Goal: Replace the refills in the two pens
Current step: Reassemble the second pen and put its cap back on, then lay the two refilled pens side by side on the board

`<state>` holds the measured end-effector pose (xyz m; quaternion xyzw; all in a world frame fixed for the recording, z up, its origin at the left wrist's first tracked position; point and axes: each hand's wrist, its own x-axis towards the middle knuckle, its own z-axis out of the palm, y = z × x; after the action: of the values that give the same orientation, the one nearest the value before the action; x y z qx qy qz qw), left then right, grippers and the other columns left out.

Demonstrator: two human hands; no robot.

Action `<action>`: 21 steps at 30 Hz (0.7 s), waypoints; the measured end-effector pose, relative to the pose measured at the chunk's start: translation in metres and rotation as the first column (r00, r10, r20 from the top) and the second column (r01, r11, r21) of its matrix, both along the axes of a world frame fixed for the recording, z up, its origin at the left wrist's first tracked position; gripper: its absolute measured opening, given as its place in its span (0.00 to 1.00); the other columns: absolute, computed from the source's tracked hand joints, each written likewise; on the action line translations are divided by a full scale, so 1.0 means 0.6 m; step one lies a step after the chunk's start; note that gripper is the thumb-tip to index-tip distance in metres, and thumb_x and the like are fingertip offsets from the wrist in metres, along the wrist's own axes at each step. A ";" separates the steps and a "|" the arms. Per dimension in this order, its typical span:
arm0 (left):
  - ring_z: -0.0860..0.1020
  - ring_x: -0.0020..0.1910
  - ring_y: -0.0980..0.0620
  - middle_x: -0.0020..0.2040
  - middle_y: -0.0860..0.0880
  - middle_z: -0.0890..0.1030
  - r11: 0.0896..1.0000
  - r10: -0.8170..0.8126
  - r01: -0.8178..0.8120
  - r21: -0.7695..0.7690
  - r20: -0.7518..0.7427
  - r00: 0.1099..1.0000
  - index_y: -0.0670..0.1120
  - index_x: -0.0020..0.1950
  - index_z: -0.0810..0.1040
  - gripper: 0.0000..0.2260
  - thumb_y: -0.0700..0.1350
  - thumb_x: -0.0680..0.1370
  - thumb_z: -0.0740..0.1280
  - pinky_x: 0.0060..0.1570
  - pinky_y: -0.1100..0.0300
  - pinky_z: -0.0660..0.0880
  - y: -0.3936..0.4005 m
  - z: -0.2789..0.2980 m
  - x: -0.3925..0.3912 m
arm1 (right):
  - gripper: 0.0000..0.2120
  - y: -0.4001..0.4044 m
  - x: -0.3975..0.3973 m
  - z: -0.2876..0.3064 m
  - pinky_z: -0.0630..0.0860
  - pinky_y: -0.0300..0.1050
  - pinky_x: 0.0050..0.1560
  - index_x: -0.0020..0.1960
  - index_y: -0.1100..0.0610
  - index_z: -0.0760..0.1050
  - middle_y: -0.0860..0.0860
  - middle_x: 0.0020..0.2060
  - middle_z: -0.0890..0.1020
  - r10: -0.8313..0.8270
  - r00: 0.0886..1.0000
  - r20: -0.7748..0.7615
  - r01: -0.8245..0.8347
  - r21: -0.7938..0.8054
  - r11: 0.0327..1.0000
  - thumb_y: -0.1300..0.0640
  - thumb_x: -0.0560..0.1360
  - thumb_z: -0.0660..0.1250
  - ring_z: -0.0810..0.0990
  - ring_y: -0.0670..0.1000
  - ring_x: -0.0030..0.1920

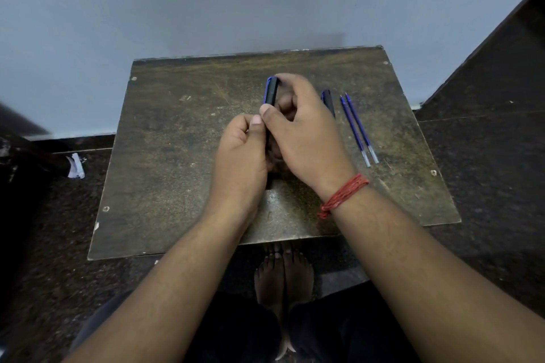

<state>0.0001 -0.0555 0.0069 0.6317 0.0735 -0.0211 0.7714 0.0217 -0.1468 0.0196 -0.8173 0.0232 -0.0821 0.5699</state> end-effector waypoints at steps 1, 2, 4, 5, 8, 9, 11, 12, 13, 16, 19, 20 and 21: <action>0.71 0.23 0.60 0.25 0.55 0.74 1.000 0.003 -0.003 0.011 0.009 1.000 0.42 0.45 0.71 0.11 0.44 0.85 0.57 0.22 0.67 0.69 0.001 0.001 -0.001 | 0.13 -0.001 -0.001 0.000 0.79 0.50 0.46 0.62 0.53 0.72 0.46 0.40 0.80 -0.021 1.000 -0.002 0.021 0.006 1.000 0.57 0.78 0.68 0.81 0.48 0.40; 0.72 0.22 0.60 0.25 0.55 0.74 1.000 0.013 -0.013 0.009 0.016 1.000 0.42 0.46 0.71 0.11 0.44 0.85 0.57 0.22 0.67 0.70 0.002 0.002 0.000 | 0.11 -0.003 -0.003 0.000 0.80 0.52 0.45 0.59 0.53 0.72 0.47 0.40 0.81 -0.028 1.000 -0.009 0.028 0.009 1.000 0.57 0.78 0.68 0.82 0.49 0.39; 0.72 0.22 0.61 0.25 0.55 0.74 0.999 0.036 -0.035 -0.014 0.018 0.999 0.41 0.46 0.70 0.10 0.43 0.85 0.56 0.21 0.67 0.71 0.007 0.004 0.002 | 0.09 -0.004 -0.005 0.000 0.81 0.50 0.41 0.55 0.51 0.72 0.47 0.39 0.81 -0.018 1.000 -0.011 0.018 -0.006 1.000 0.56 0.77 0.68 0.83 0.48 0.38; 0.73 0.22 0.61 0.25 0.55 0.74 0.999 0.043 -0.043 -0.009 0.017 0.999 0.41 0.46 0.70 0.10 0.43 0.85 0.56 0.21 0.67 0.71 0.009 0.004 0.003 | 0.08 -0.003 -0.006 -0.001 0.80 0.43 0.38 0.54 0.51 0.72 0.46 0.38 0.81 -0.013 1.000 -0.006 0.013 -0.016 1.000 0.55 0.77 0.69 0.82 0.45 0.36; 0.73 0.23 0.60 0.25 0.55 0.76 0.994 0.021 -0.022 0.105 0.013 1.000 0.41 0.48 0.72 0.10 0.45 0.85 0.58 0.22 0.66 0.70 0.010 -0.002 0.003 | 0.09 -0.002 -0.005 -0.002 0.72 0.31 0.35 0.53 0.52 0.73 0.44 0.35 0.79 -0.037 0.999 0.001 0.037 -0.050 0.998 0.55 0.76 0.71 0.77 0.38 0.33; 0.74 0.23 0.59 0.25 0.54 0.76 0.988 0.004 -0.005 0.157 0.012 1.000 0.40 0.49 0.72 0.11 0.46 0.85 0.58 0.23 0.64 0.70 0.009 -0.004 0.002 | 0.09 -0.003 -0.004 -0.002 0.72 0.32 0.36 0.52 0.52 0.73 0.43 0.34 0.78 -0.053 0.999 -0.005 0.053 -0.052 0.997 0.56 0.75 0.72 0.77 0.38 0.33; 0.75 0.24 0.57 0.26 0.53 0.77 0.971 -0.022 0.017 0.238 0.021 1.000 0.40 0.52 0.73 0.10 0.46 0.85 0.57 0.25 0.62 0.70 0.005 -0.008 -0.001 | 0.10 -0.007 -0.001 -0.001 0.72 0.32 0.33 0.51 0.53 0.73 0.44 0.33 0.78 -0.075 0.997 -0.029 0.074 -0.029 0.997 0.57 0.75 0.72 0.76 0.38 0.31; 0.75 0.25 0.57 0.27 0.53 0.78 0.963 -0.027 0.017 0.270 0.034 0.999 0.40 0.52 0.73 0.10 0.45 0.84 0.57 0.26 0.62 0.70 0.004 -0.009 -0.001 | 0.10 -0.009 0.000 -0.001 0.71 0.30 0.30 0.51 0.53 0.73 0.45 0.34 0.78 -0.080 0.996 -0.047 0.080 -0.010 0.997 0.57 0.75 0.73 0.76 0.38 0.31; 0.76 0.26 0.56 0.29 0.52 0.78 0.955 -0.031 0.016 0.295 0.046 0.998 0.41 0.52 0.74 0.09 0.44 0.84 0.57 0.27 0.61 0.71 0.004 -0.009 -0.001 | 0.10 -0.011 0.000 0.000 0.70 0.29 0.28 0.52 0.53 0.73 0.46 0.34 0.79 -0.083 0.994 -0.066 0.084 0.009 0.996 0.57 0.75 0.73 0.76 0.37 0.30; 0.79 0.27 0.53 0.31 0.50 0.81 0.970 -0.071 0.059 0.238 0.043 0.997 0.41 0.53 0.74 0.08 0.42 0.84 0.57 0.27 0.59 0.74 0.001 -0.007 -0.004 | 0.10 -0.015 0.003 0.002 0.74 0.35 0.33 0.52 0.52 0.73 0.47 0.36 0.80 -0.102 0.990 -0.097 0.101 -0.008 0.995 0.56 0.74 0.73 0.79 0.41 0.32; 0.81 0.31 0.49 0.36 0.49 0.83 0.985 -0.073 0.068 0.161 0.026 0.997 0.45 0.54 0.74 0.06 0.43 0.84 0.58 0.29 0.54 0.80 0.000 -0.006 -0.007 | 0.10 -0.030 0.008 0.006 0.77 0.43 0.36 0.50 0.51 0.72 0.46 0.35 0.80 -0.160 0.985 -0.069 0.154 -0.085 0.984 0.55 0.72 0.72 0.80 0.45 0.35; 0.81 0.33 0.50 0.38 0.50 0.83 0.982 -0.048 0.040 0.186 0.038 0.998 0.48 0.54 0.74 0.05 0.44 0.84 0.59 0.31 0.53 0.80 0.001 -0.008 -0.006 | 0.10 -0.039 0.010 0.008 0.77 0.43 0.37 0.50 0.52 0.73 0.46 0.35 0.80 -0.184 0.982 -0.040 0.176 -0.152 0.973 0.54 0.72 0.72 0.80 0.45 0.36; 0.81 0.36 0.52 0.41 0.51 0.82 0.972 -0.020 0.002 0.234 0.073 0.997 0.51 0.54 0.74 0.04 0.45 0.83 0.60 0.34 0.53 0.81 0.004 -0.009 -0.004 | 0.10 -0.050 0.012 0.009 0.76 0.43 0.38 0.50 0.52 0.73 0.46 0.35 0.80 -0.200 0.980 -0.014 0.191 -0.230 0.954 0.54 0.71 0.71 0.79 0.45 0.36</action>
<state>-0.0025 -0.0533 0.0012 0.7187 0.0433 0.0070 0.6939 0.0289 -0.1767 0.0251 -0.8722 0.1049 -0.1252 0.4611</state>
